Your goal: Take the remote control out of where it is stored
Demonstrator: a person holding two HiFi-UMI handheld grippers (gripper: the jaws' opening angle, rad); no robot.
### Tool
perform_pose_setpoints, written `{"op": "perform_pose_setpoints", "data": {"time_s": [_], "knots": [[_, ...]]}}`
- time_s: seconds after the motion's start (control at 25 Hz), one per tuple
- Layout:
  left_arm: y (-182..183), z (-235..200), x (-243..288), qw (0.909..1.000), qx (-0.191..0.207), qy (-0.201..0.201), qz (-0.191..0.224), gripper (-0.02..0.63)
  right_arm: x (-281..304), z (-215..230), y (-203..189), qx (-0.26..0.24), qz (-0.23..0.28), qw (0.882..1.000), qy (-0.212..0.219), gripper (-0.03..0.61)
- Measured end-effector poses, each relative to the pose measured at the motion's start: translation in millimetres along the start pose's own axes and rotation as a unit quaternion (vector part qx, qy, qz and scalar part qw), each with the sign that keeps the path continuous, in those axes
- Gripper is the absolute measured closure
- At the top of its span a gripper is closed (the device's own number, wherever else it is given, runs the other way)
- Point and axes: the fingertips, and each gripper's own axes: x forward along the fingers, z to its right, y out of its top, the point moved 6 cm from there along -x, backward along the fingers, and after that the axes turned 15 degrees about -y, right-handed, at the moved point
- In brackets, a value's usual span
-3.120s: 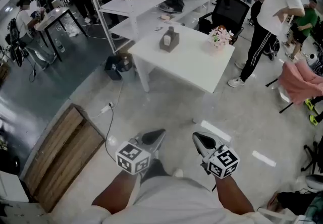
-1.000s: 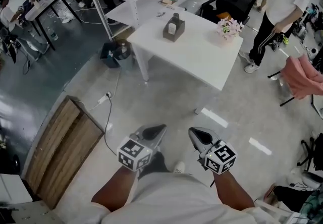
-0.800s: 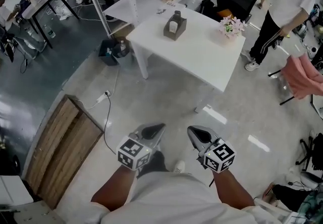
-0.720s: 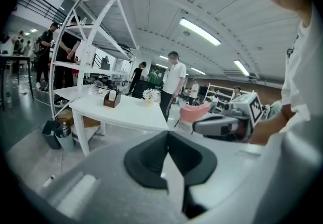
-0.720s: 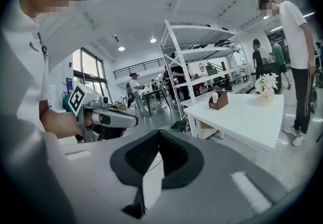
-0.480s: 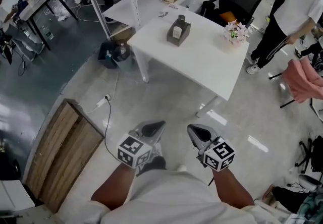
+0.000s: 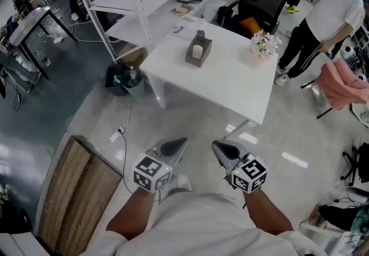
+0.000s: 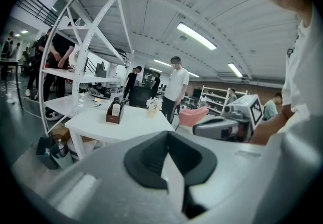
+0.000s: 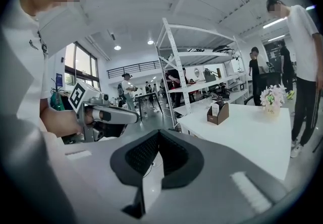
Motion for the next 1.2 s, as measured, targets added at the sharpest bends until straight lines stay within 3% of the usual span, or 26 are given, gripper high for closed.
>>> {"op": "perform_pose_setpoints", "data": {"time_s": [0.32, 0.48, 0.6, 1.2], "knots": [[9.5, -27.8, -7.6, 0.9994, 0.016, -0.029, -0.007, 0.612, 25.9, -8.0, 11.5, -0.005, 0.007, 1.0, -0.022, 0.572], [9.1, -36.8, -18.7, 0.9993, -0.007, -0.036, 0.007, 0.612, 32.1, -19.1, 14.2, -0.018, 0.001, 1.0, -0.019, 0.572], [11.5, -44.9, -25.1, 0.9991, -0.019, -0.033, 0.02, 0.612, 36.1, -21.2, 18.3, -0.025, 0.003, 0.999, -0.021, 0.572], [6.7, -54.9, -22.3, 0.9997, -0.015, -0.018, 0.007, 0.612, 53.7, -13.0, 21.5, -0.006, 0.013, 1.0, -0.011, 0.572]]}}
